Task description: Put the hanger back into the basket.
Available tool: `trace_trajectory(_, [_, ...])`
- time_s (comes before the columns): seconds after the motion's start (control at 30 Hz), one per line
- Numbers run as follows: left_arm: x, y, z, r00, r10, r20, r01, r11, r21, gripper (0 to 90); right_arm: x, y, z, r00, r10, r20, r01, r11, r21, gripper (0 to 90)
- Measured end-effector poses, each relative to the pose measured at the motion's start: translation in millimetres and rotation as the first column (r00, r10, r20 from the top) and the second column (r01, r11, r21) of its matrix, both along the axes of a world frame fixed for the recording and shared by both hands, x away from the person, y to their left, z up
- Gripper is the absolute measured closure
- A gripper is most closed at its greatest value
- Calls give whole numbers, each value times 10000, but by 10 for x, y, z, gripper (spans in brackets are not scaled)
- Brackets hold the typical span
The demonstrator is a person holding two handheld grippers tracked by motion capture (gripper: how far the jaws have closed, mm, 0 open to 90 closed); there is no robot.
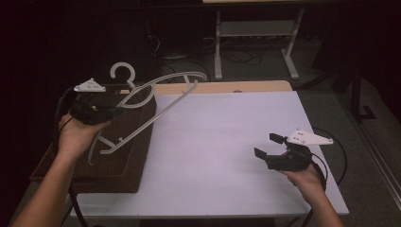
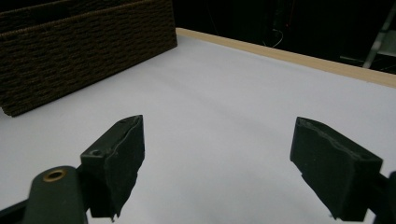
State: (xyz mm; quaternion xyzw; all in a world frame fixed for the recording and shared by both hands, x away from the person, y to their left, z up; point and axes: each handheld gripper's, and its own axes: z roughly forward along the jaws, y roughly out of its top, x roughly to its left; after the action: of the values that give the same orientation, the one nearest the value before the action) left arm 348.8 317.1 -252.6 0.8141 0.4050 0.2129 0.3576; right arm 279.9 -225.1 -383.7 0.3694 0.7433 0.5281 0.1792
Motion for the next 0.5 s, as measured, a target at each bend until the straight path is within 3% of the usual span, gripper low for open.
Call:
trace_trajectory(0.2, [-16, 281, 32, 9996, 267, -12, -267, 9996, -100, 825, -3, 10, -6, 10000, 1, -44, -1, 10000, -24, 171])
trace_trajectory(0.3, [-19, 369, 28, 9993, 368, 1, -368, 9993, -21, 825, -1, 12, -10, 10000, 1, -56, -2, 10000, -31, 171])
trace_trajectory(0.5, [-39, 708, -24, 9964, 838, 123, -841, 9963, 203, 825, 2, 12, -15, 10000, 24, -90, -24, 10000, -28, 172])
